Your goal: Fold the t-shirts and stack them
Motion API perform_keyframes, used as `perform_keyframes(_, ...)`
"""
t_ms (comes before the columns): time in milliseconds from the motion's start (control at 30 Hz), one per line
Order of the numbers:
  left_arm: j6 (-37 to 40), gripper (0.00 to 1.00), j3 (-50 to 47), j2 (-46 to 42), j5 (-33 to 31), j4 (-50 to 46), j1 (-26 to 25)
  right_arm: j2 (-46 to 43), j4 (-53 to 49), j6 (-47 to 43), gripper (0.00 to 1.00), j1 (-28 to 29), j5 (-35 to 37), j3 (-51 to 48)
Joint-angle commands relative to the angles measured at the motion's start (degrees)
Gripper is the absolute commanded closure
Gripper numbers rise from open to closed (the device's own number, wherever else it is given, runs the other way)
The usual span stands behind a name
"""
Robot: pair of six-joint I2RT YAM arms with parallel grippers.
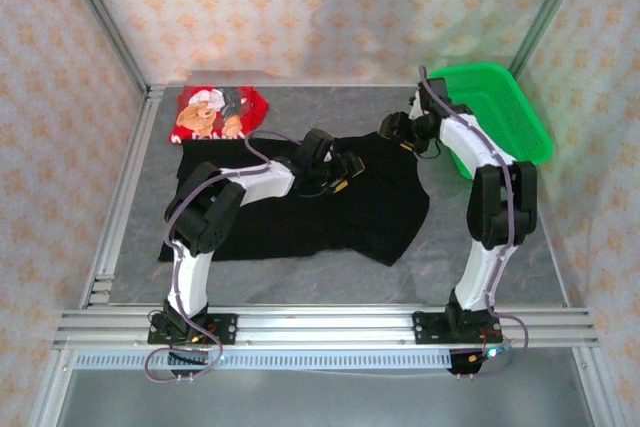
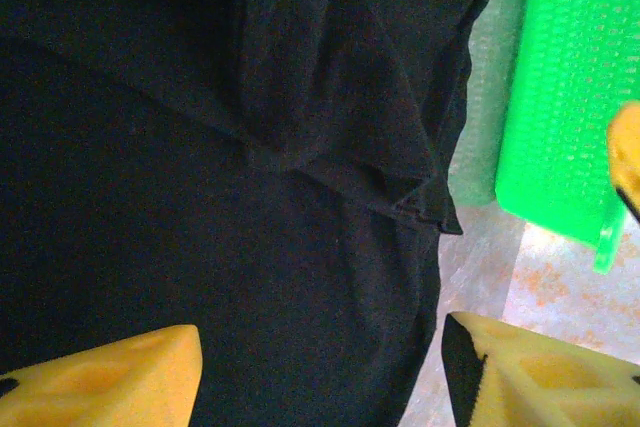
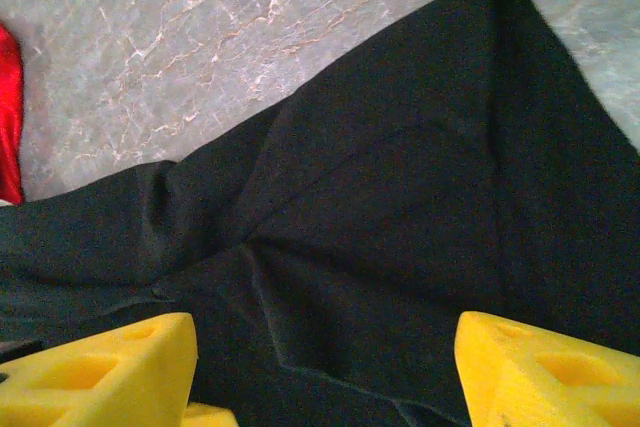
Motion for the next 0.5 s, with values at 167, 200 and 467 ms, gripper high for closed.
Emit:
perform_keyframes(167,-5.9,0.40,3.2,4.9,0.3,6.4,-0.9,-4.5,5.7,2.4,0.31,-0.7,-1.8,-6.9)
perform_keyframes(200,-6.2,0.41,3.6,5.4,0.0,6.9,-1.1,-4.7,5.7,2.3,0.31,-0.8,-2.0,-7.1)
perform_keyframes(467,-3.6,0.55,8.1,7.9,-3.6,2.3,-1.3,-5.3,6.6,2.5,0.31,-0.7,-3.6,-9.2)
